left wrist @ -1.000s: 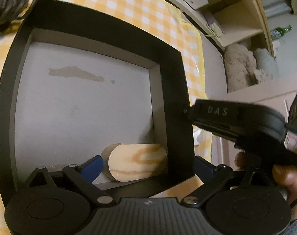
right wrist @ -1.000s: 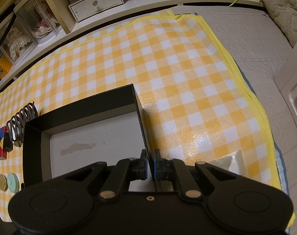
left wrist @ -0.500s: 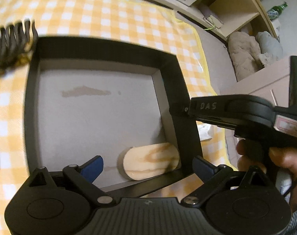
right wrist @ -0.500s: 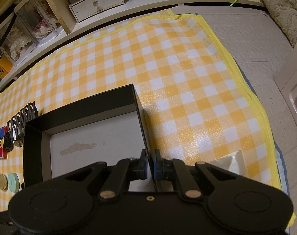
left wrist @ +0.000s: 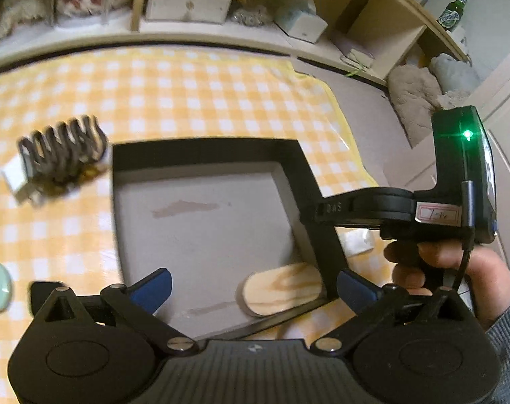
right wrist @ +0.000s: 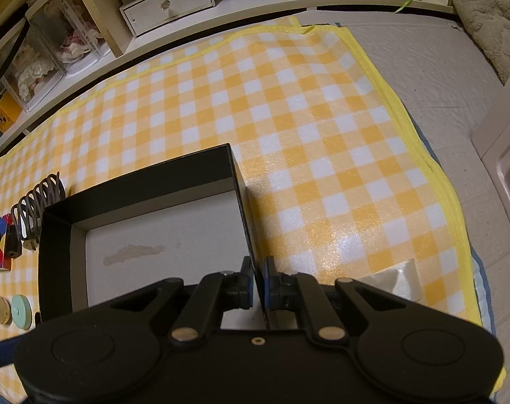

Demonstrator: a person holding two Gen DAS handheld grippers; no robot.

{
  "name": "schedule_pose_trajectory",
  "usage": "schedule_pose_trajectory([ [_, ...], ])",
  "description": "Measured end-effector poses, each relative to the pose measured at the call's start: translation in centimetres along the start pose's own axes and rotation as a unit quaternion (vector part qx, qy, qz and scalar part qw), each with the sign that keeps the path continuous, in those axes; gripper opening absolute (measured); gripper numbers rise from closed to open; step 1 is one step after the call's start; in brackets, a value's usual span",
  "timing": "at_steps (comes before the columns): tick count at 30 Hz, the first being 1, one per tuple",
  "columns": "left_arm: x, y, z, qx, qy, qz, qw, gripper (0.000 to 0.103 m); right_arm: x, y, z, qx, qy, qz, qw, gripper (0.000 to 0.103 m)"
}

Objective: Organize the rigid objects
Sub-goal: 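Move the left tool back over the printed card box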

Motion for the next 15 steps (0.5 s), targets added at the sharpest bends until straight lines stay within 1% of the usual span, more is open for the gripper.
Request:
schedule_pose_trajectory([
  [4,-0.3,0.4,1.1,0.014,0.024,-0.014,0.9995,0.103,0.0,0.0,-0.2,0.000,0.000,-0.001,1.000,0.006],
  [9,-0.8,0.8,2.7,0.036,0.032,-0.031,0.9984,0.103,0.0,0.0,-0.2,-0.002,0.000,0.000,1.000,0.006],
  [15,-1.6,1.9,5.0,0.080,0.058,-0.070,0.9926,0.103,-0.3,-0.1,-0.4,-0.004,-0.002,0.003,1.000,0.006],
])
Point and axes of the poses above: each gripper's, at about its wrist camera, not at the fingertips, and z roughly against the way its jaws point, x to its right, y to its top, the point moved 8 cm from there along -z, roughly the way its jaws point, and after that the axes turned 2 degrees about z, right-handed, at the moved point
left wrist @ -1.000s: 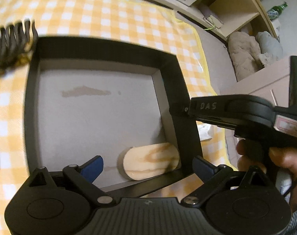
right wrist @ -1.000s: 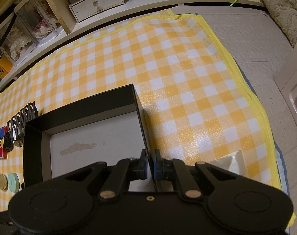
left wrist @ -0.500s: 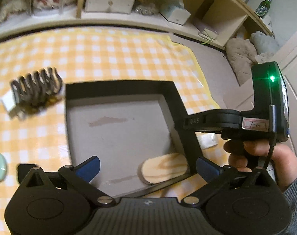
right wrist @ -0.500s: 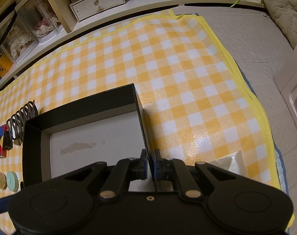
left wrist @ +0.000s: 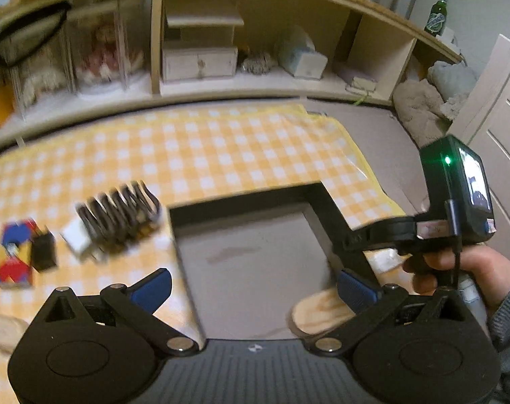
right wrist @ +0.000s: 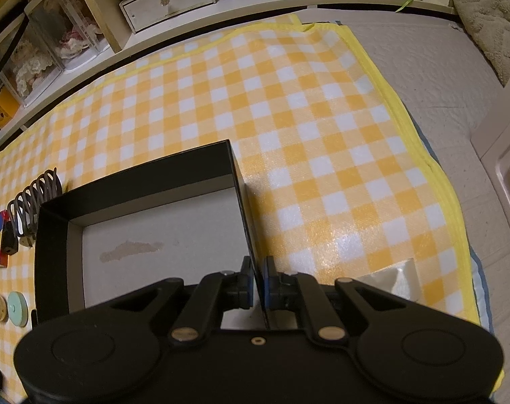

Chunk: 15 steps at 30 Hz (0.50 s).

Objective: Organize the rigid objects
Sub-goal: 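Move the left tool back over the printed card box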

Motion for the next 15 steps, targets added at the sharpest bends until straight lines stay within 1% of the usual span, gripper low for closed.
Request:
schedule_pose_trajectory([
  [2,-1.0,0.6,0.6,0.017,0.007,-0.008,0.9998,0.103,0.0,-0.1,0.0,0.000,0.001,0.000,1.000,0.006],
  [5,-2.9,1.6,1.2,0.045,0.008,-0.021,0.9987,0.103,0.0,-0.1,0.0,0.000,0.000,0.000,1.000,0.006],
  [6,-3.7,1.9,1.3,0.050,0.015,-0.025,0.9983,0.103,0.0,-0.1,0.0,0.000,0.000,0.001,1.000,0.006],
  [9,-6.7,2.5,1.3,0.061,0.049,-0.024,0.9966,0.103,0.0,-0.1,0.0,0.000,-0.001,0.001,1.000,0.006],
  [12,-10.5,2.8,1.1,0.060,0.083,-0.008,0.9947,0.103,0.2,-0.1,0.1,0.000,0.000,0.002,1.000,0.006],
  [15,-14.5,3.3,0.8,0.065,0.122,0.005,0.9904,0.103,0.2,-0.1,0.1,0.001,-0.002,0.005,1.000,0.006],
])
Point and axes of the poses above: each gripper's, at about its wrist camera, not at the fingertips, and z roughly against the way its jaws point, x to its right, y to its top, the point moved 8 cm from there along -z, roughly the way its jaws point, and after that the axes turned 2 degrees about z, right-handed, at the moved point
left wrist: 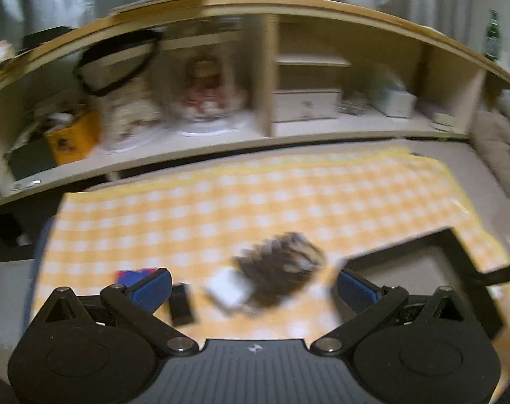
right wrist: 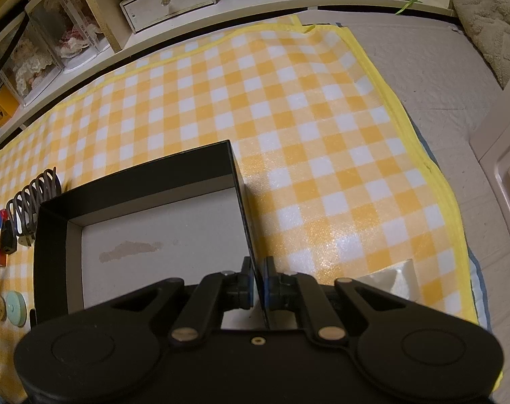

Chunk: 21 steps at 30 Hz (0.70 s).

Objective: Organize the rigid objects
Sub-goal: 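Move the left tool back over the printed card box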

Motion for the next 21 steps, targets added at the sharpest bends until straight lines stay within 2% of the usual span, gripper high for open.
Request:
schedule_pose_trajectory([
  [2,-2.1,0.0,-0.7,-0.003,0.016,0.010,0.9998,0.103,0.0,0.0,0.0,0.000,-0.003,0.005,1.000,0.006],
  [5,-5.0,0.1,-1.6,-0.011,0.014,0.029,0.9994,0.103,-0.1,0.0,0.1,0.000,-0.005,0.008,1.000,0.006],
  [7,-6.7,0.2,-2.2,-0.017,0.026,0.035,0.9989,0.101,-0.1,0.0,0.1,0.000,-0.005,0.008,1.000,0.006],
  [10,-9.1,0.2,-3.0,-0.028,0.051,0.029,0.9979,0.094,-0.1,0.0,0.1,0.000,-0.005,0.008,1.000,0.006],
  [12,-10.4,-0.1,-3.7,-0.041,0.063,0.024,0.9969,0.084,-0.1,0.0,0.1,0.000,-0.005,0.008,1.000,0.006],
  [15,-11.8,-1.5,-5.2,-0.083,0.075,0.020,0.9935,0.073,-0.1,0.0,0.1,0.000,-0.005,0.008,1.000,0.006],
  [18,-12.8,-2.9,-6.9,-0.122,0.081,0.015,0.9892,0.066,-0.1,0.0,0.1,0.000,-0.005,0.008,1.000,0.006],
  [21,-13.2,-4.0,-8.2,-0.144,0.088,0.010,0.9856,0.064,-0.1,-0.1,0.0,-0.001,-0.007,0.010,1.000,0.006],
])
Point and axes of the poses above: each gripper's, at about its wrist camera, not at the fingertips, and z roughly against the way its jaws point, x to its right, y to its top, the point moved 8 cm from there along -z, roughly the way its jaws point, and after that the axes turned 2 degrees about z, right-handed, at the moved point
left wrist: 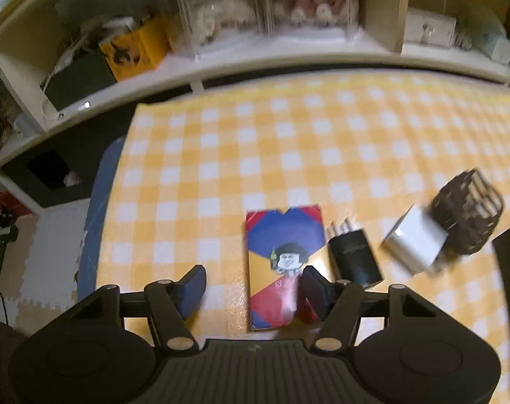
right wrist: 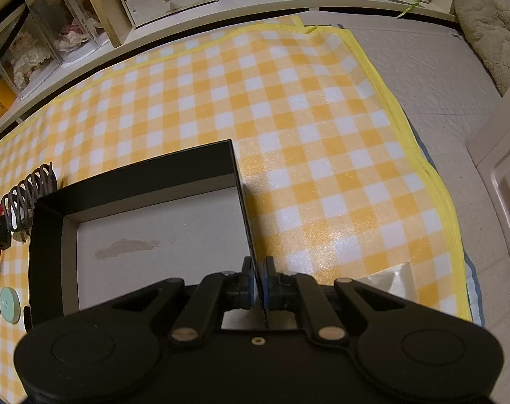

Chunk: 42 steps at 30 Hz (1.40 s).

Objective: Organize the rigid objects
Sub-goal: 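Move the left tool back over the printed card box, then close the left gripper on the printed card box and lift it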

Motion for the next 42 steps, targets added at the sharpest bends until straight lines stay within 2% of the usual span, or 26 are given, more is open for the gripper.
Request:
schedule_pose_trajectory([
  [7,1.4,0.8,-0.6,0.003,-0.026,0.016,0.9995,0.064,0.1,0.0,-0.1,-0.001,-0.002,0.002,1.000,0.006],
  [12,2.2,0.1,-2.1,-0.022,-0.015,0.009,0.9996,0.064,0.2,-0.1,-0.1,-0.001,-0.002,0.002,1.000,0.006],
  [15,1.8,0.2,-2.2,-0.021,-0.017,0.039,0.9989,0.060,0.1,0.0,-0.1,-0.001,-0.002,0.003,1.000,0.006],
  [21,0.8,0.6,-1.9,-0.018,-0.017,0.094,0.9953,0.059,0.0,0.0,-0.1,-0.001,-0.003,0.003,1.000,0.006],
  [28,-0.9,2.8,1.4,0.041,-0.038,0.150,0.9872,0.059,0.0,0.0,-0.1,-0.001,-0.003,0.003,1.000,0.006],
  [32,-0.4,3.3,3.7,0.069,-0.061,0.165,0.9820,0.059,-0.1,0.0,-0.1,-0.001,-0.004,0.003,1.000,0.006],
  [36,1.5,2.9,5.1,0.074,-0.082,0.160,0.9808,0.059,0.0,0.0,-0.1,-0.001,-0.006,0.005,1.000,0.006],
  [42,7.0,2.1,7.6,0.076,-0.154,0.139,0.9752,0.059,0.2,0.0,-0.1,-0.001,-0.004,0.005,1.000,0.006],
])
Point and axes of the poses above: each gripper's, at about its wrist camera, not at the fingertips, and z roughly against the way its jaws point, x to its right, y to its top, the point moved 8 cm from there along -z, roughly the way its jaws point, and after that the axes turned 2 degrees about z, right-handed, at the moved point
